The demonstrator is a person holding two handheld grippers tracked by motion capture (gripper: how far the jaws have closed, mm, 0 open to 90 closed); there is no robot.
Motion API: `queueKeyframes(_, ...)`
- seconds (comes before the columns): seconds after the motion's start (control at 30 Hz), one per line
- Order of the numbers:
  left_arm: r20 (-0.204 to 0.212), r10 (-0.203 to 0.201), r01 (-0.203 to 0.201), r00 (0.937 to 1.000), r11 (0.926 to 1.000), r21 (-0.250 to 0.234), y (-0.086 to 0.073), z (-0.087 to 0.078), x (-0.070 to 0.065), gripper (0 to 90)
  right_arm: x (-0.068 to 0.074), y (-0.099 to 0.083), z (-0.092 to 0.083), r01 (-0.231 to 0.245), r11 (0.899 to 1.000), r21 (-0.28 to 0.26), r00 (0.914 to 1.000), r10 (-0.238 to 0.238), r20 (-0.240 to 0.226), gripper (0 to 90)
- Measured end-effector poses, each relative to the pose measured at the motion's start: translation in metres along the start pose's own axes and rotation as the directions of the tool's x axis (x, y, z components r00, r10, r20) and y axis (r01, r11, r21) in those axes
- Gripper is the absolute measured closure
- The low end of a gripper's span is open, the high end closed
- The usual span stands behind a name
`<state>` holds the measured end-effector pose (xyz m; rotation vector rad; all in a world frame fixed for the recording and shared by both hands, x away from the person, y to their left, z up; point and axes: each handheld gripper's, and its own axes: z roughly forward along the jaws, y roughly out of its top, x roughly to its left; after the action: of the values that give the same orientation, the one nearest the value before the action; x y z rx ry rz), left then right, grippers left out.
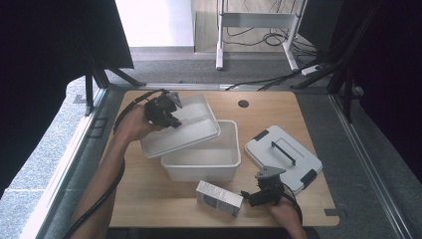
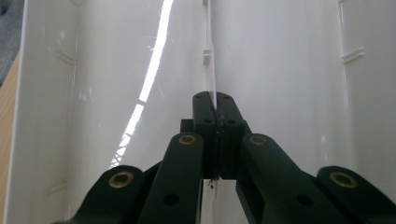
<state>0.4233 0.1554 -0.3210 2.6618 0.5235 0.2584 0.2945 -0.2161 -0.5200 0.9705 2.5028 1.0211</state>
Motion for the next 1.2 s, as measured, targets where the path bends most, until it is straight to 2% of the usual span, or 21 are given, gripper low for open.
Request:
queueKeyframes(0.13,-0.026,-0.064,0.065,0.9976,0.9979,0.006,-0.014,-0.005,0.007,89.0,0.0,0.0,0.0,-0.002,1.0,0.001,1.0,0.002,0.0,0.8)
queueKeyframes(0.23,-0.056,-0.135,0.136,0.9892,0.9908,0.002,-0.028,-0.009,0.014,89.0,0.0,0.0,0.0,0.0,1.0,0.0,1.0,0.0,0.0,0.8)
queueKeyframes(0.33,-0.069,-0.163,0.163,0.9843,0.9866,-0.001,-0.036,-0.012,0.017,89.0,0.0,0.0,0.0,0.0,1.0,-0.001,1.0,0.0,0.0,0.8)
queueKeyframes(0.37,-0.081,-0.201,0.201,0.9763,0.9796,-0.011,-0.042,-0.014,0.019,89.0,0.0,0.0,0.0,0.0,1.0,-0.001,1.0,0.0,0.0,0.8)
queueKeyframes(0.4,-0.081,-0.201,0.201,0.9763,0.9796,-0.011,-0.042,-0.014,0.019,89.0,0.0,0.0,0.0,0.0,1.0,-0.001,1.0,0.0,0.0,0.8)
queueKeyframes(0.5,-0.111,-0.252,0.253,0.9614,0.9674,-0.003,-0.058,-0.02,0.027,89.0,0.0,0.0,0.0,0.003,1.0,0.001,1.0,-0.003,-0.001,0.8)
queueKeyframes(0.53,-0.111,-0.252,0.253,0.9614,0.9674,-0.003,-0.058,-0.02,0.027,89.0,0.0,0.0,0.0,0.003,1.0,0.001,1.0,-0.003,-0.001,0.8)
queueKeyframes(0.57,-0.123,-0.278,0.279,0.9527,0.9601,-0.004,-0.066,-0.022,0.03,89.0,0.0,0.0,0.0,0.002,1.0,0.001,1.0,-0.002,-0.001,0.8)
queueKeyframes(0.6,-0.123,-0.278,0.279,0.9527,0.9601,-0.004,-0.066,-0.022,0.03,89.0,0.0,0.0,0.0,0.002,1.0,0.001,1.0,-0.002,-0.001,0.8)
queueKeyframes(0.67,-0.138,-0.313,0.315,0.9397,0.949,-0.006,-0.078,-0.025,0.034,89.0,0.0,0.0,0.0,0.004,1.0,0.001,1.0,-0.004,-0.002,0.8)
queueKeyframes(0.7,-0.138,-0.313,0.315,0.9397,0.949,-0.006,-0.078,-0.025,0.034,89.1,0.0,0.0,0.0,0.004,1.0,0.001,1.0,-0.004,-0.002,0.8)
queueKeyframes(0.77,-0.153,-0.346,0.349,0.9256,0.937,-0.008,-0.091,-0.029,0.038,89.0,0.0,0.0,0.0,0.002,1.0,0.001,1.0,-0.002,-0.001,0.8)
queueKeyframes(0.8,-0.153,-0.346,0.349,0.9256,0.937,-0.008,-0.091,-0.029,0.038,89.0,0.0,0.0,0.0,0.002,1.0,0.001,1.0,-0.002,-0.001,0.8)
queueKeyframes(0.83,-0.163,-0.367,0.371,0.9157,0.9287,-0.01,-0.099,-0.032,0.04,89.0,0.0,0.0,0.0,0.002,1.0,0.001,1.0,-0.002,-0.001,0.8)
queueKeyframes(0.87,-0.163,-0.367,0.371,0.9157,0.9287,-0.01,-0.099,-0.032,0.04,89.1,0.0,0.0,0.0,0.002,1.0,0.001,1.0,-0.002,-0.001,0.8)
queueKeyframes(0.9,-0.17,-0.389,0.393,0.9052,0.9193,-0.012,-0.108,-0.035,0.042,89.1,0.0,0.0,0.0,0.004,1.0,0.0,1.0,-0.004,0.0,0.8)
queueKeyframes(1.0,-0.175,-0.406,0.41,0.897,0.9118,-0.012,-0.116,-0.037,0.043,89.0,0.0,0.0,0.0,0.004,1.0,-0.001,1.0,-0.004,0.001,0.8)
queueKeyframes(1.03,-0.185,-0.426,0.431,0.8857,0.9023,-0.013,-0.126,-0.038,0.045,89.0,0.0,0.0,0.0,0.006,1.0,0.001,1.0,-0.006,0.0,0.8)
queueKeyframes(1.07,-0.185,-0.426,0.431,0.8857,0.9023,-0.013,-0.126,-0.038,0.045,89.1,0.0,0.0,0.0,0.006,1.0,0.001,1.0,-0.006,0.0,0.8)
queueKeyframes(1.17,-0.195,-0.453,0.46,0.8697,0.888,-0.015,-0.142,-0.038,0.046,89.1,0.0,0.0,0.0,0.003,1.0,0.001,1.0,-0.003,-0.002,0.8)
queueKeyframes(1.2,-0.195,-0.453,0.46,0.8697,0.888,-0.015,-0.142,-0.038,0.046,89.0,0.0,0.0,0.0,0.003,1.0,0.002,1.0,-0.003,-0.002,0.8)
